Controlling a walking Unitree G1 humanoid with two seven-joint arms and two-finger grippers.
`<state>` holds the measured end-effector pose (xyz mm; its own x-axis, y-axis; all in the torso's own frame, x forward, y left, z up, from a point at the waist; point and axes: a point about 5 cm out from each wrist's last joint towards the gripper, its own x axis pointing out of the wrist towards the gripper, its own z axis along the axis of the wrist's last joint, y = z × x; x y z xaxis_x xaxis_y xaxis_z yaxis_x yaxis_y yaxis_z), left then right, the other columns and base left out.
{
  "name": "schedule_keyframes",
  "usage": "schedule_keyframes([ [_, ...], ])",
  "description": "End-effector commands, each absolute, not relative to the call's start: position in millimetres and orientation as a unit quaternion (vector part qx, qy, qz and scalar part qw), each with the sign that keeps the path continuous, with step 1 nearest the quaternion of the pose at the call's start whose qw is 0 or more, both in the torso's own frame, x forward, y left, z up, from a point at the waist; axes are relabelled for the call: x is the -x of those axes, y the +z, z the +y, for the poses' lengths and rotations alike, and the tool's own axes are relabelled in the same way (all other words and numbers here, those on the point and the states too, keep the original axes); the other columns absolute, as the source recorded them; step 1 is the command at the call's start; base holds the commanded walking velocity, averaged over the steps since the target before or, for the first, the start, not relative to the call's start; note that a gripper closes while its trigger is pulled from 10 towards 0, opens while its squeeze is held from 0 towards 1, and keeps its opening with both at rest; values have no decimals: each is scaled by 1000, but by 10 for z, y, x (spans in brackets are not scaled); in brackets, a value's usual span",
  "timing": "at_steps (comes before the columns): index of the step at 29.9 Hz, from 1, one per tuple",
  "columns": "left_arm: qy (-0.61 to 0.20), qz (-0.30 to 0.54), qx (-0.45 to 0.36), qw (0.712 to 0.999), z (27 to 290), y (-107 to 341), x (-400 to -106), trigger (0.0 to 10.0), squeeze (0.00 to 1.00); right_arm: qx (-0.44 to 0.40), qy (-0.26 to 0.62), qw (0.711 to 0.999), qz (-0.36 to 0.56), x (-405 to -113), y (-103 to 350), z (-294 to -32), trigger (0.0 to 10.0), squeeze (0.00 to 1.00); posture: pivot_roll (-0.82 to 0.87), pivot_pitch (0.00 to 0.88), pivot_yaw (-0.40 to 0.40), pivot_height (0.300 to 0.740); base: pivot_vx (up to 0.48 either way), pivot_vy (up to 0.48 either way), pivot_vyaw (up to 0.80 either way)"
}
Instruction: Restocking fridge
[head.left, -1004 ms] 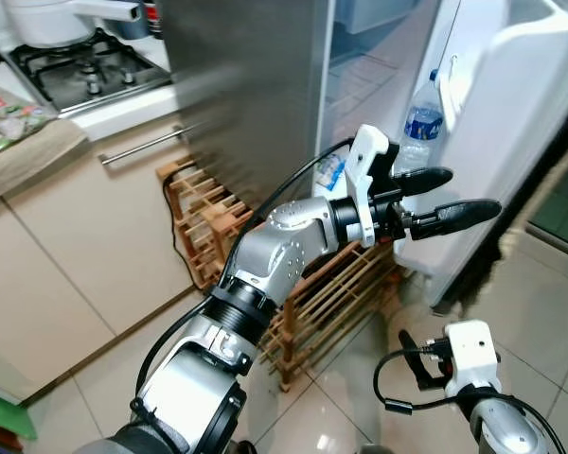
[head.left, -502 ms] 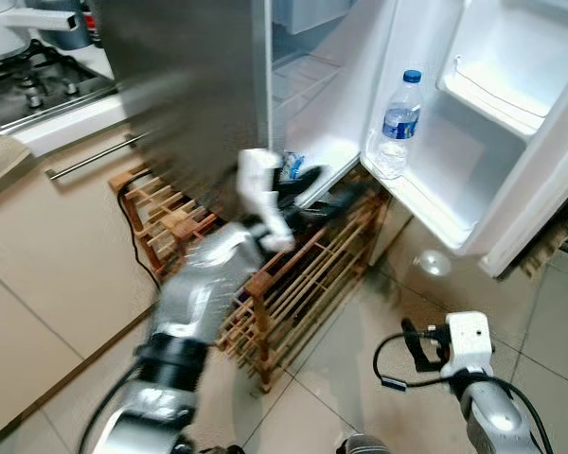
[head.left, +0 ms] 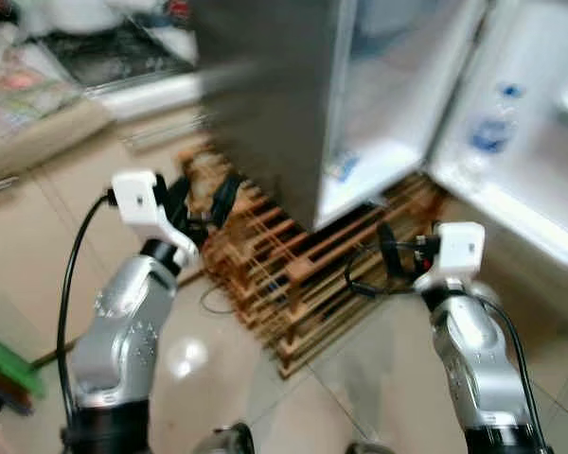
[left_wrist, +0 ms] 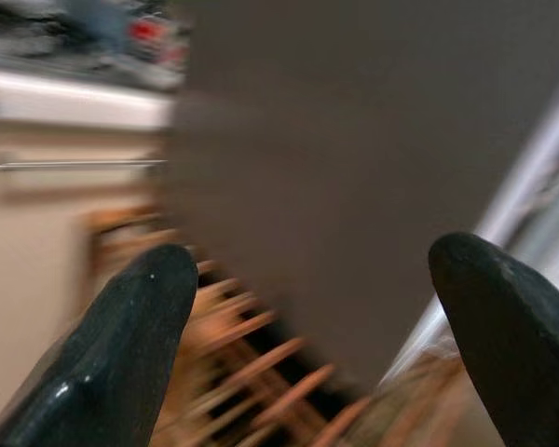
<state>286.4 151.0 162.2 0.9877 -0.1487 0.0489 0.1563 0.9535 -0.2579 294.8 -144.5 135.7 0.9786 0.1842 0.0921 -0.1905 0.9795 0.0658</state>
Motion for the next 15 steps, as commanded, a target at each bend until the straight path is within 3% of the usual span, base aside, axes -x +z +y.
schedule_keyframes([
  [1,-65,-21,101,993,1456,1693,-2916,10000,0,-50,111,992,-27,-2934,1320,-1385,10000,8,-101,0,25,736,0,0,744],
  [3,-26,-13,26,999,1527,1643,-2993,10000,0,-56,127,990,-30,-2966,1358,-1347,10000,12,-106,0,27,736,0,0,744],
  [6,29,1,-22,999,1676,1546,-3049,10000,0,-64,132,989,-29,-3023,1369,-1363,10000,20,-111,0,30,736,0,0,733],
  [15,53,-29,-53,997,1584,1633,-3243,10000,0,-84,160,983,-27,-3093,1398,-1318,10000,35,-119,0,28,736,0,0,689],
])
